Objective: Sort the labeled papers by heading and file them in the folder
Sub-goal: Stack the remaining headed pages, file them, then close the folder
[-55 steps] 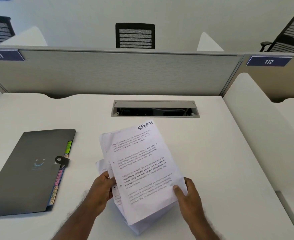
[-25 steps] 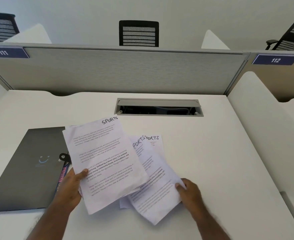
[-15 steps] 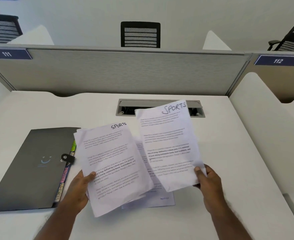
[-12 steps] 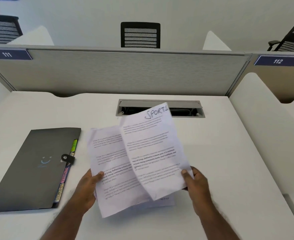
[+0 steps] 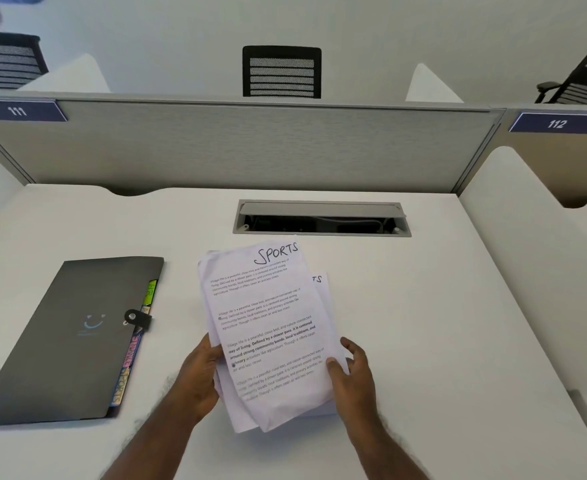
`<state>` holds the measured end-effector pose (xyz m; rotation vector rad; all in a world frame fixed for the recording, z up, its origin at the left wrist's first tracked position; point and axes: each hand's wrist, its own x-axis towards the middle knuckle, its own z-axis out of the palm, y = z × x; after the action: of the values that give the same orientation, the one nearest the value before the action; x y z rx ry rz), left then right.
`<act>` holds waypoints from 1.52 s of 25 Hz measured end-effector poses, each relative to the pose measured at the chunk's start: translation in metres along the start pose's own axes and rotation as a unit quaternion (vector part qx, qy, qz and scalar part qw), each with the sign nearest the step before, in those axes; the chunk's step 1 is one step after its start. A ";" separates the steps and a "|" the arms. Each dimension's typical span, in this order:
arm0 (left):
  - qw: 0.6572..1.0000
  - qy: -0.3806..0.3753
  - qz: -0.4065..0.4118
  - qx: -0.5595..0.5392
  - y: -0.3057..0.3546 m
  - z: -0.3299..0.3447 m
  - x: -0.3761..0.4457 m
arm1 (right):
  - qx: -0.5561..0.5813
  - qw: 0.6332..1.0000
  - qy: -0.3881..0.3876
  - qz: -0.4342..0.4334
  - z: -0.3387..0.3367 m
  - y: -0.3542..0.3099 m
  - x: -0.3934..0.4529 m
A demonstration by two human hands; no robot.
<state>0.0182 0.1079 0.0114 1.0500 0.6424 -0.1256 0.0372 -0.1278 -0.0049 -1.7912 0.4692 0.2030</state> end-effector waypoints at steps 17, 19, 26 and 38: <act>0.997 0.062 0.036 0.018 0.016 -0.056 0.012 | -0.507 0.849 0.031 -0.145 0.006 0.031 -0.001; 0.997 0.068 0.036 0.009 0.017 -0.064 0.014 | -0.508 0.854 0.011 -0.113 0.009 0.024 0.003; 0.996 0.079 0.034 0.003 0.015 -0.077 0.014 | -0.263 0.964 0.000 -0.038 -0.010 0.019 0.033; 0.998 0.047 -0.026 -0.035 -0.020 -0.040 0.005 | 0.027 0.999 0.008 -0.033 -0.057 -0.009 0.047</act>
<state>-0.0035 0.1323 -0.0202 0.9767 0.7540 -0.0988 0.0775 -0.1906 0.0011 -1.7537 0.4230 0.1283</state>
